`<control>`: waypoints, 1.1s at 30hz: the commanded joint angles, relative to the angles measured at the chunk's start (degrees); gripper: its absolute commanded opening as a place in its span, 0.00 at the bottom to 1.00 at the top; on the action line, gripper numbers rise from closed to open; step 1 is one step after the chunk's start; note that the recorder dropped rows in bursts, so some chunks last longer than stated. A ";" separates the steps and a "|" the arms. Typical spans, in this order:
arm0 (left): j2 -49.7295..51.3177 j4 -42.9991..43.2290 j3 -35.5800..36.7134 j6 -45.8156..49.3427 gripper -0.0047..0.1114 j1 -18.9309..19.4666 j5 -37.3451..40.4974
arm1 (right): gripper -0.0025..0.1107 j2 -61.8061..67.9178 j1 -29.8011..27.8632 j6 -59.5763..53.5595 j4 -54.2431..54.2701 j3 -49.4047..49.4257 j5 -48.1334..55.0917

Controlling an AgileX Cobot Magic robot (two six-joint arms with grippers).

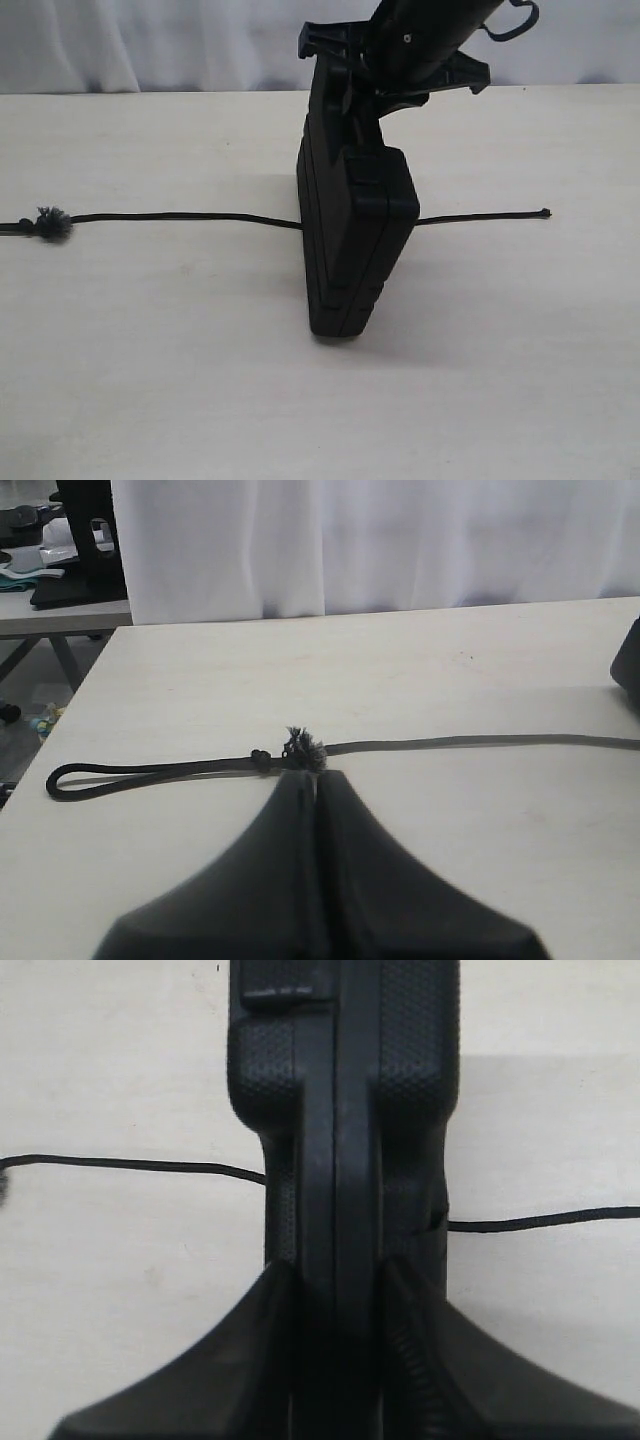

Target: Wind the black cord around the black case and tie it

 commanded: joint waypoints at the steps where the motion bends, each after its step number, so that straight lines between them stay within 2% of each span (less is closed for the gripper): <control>1: -0.11 -0.40 0.11 -0.06 0.04 -0.16 -0.93 | 0.06 -0.39 1.02 4.19 -1.42 -0.22 0.66; 5: -0.11 -0.40 0.11 -0.06 0.04 -0.16 -0.93 | 0.06 -0.39 4.98 13.35 -9.89 -0.22 -0.45; 33: -0.11 -0.40 0.11 -0.06 0.04 -0.16 -0.93 | 0.06 -0.39 5.30 13.35 -9.22 -0.22 -1.29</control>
